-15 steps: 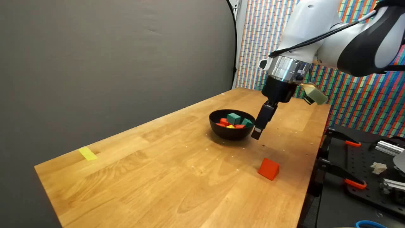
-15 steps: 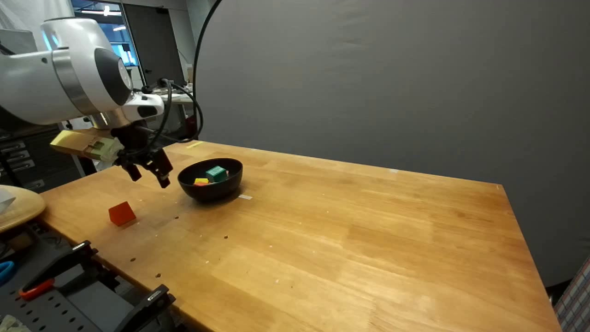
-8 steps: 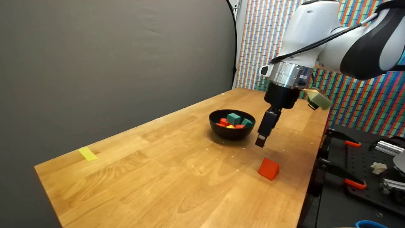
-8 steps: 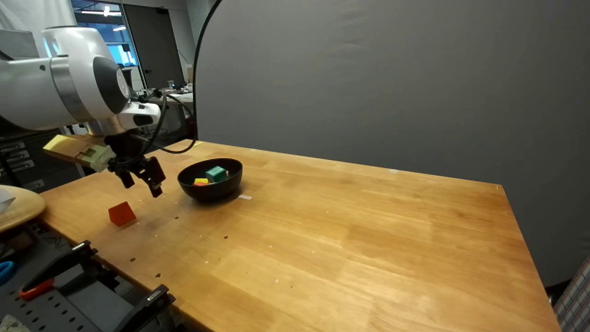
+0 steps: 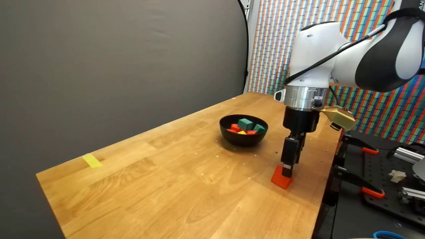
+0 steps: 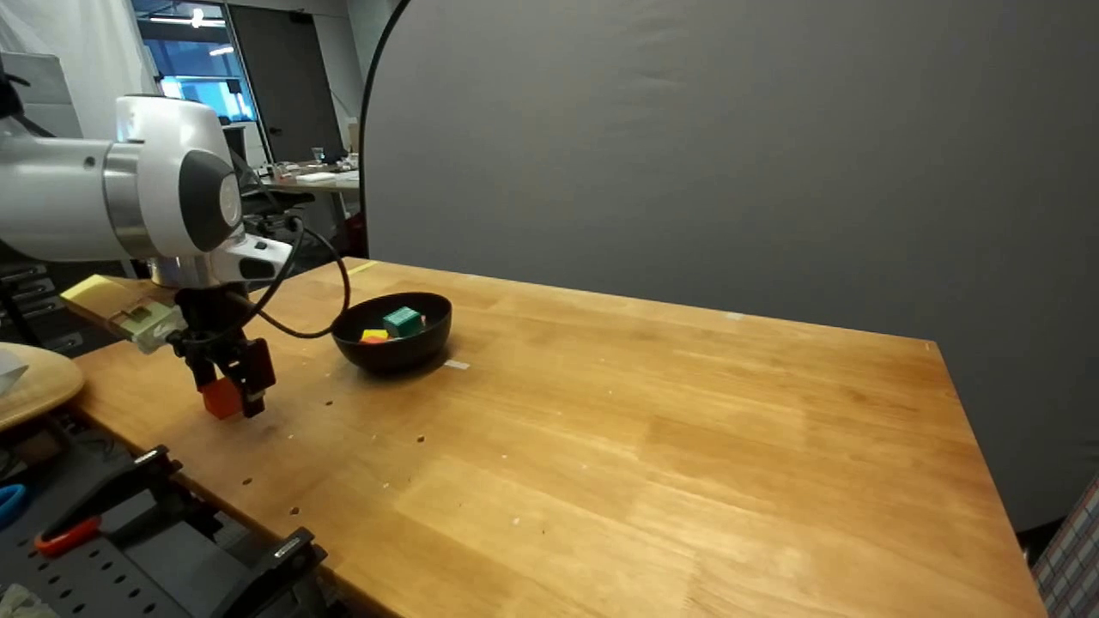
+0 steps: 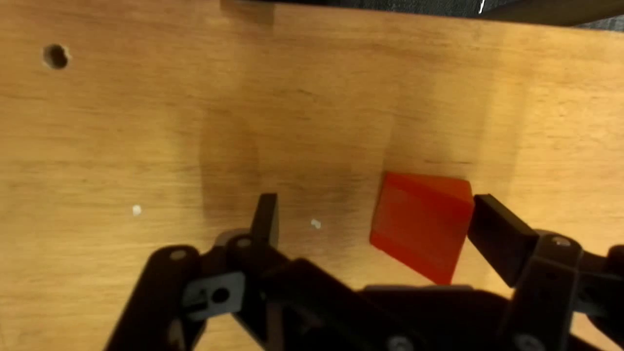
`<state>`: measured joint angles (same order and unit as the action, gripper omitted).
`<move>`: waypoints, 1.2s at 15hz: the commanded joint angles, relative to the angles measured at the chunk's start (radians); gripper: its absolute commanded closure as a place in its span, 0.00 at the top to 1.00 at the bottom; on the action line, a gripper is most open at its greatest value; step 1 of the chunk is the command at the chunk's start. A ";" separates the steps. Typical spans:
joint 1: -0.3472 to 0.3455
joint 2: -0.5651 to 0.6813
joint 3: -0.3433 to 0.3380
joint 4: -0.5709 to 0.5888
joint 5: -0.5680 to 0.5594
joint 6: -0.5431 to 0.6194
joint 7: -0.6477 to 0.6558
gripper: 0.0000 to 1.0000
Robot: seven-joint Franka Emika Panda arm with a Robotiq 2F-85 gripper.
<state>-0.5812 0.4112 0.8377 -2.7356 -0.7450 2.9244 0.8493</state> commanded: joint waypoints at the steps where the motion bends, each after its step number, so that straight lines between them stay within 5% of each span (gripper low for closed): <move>1: -0.015 0.089 0.040 0.063 0.054 -0.102 -0.045 1.00; 2: -0.012 0.110 0.045 0.081 0.065 -0.135 -0.054 1.00; 3: 0.090 0.072 -0.014 0.082 0.230 -0.123 -0.171 1.00; 4: 0.111 0.081 -0.020 0.101 0.289 -0.146 -0.212 0.75; 5: 0.147 0.078 -0.038 0.116 0.377 -0.160 -0.289 0.74; 9: 0.361 0.029 -0.178 0.180 0.680 -0.221 -0.537 0.42; 15: 0.573 -0.051 -0.329 0.173 0.865 -0.212 -0.691 0.11; 18: 0.627 -0.086 -0.366 0.150 0.919 -0.178 -0.737 0.07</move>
<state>-0.0098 0.3768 0.5215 -2.5540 0.1113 2.7047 0.1798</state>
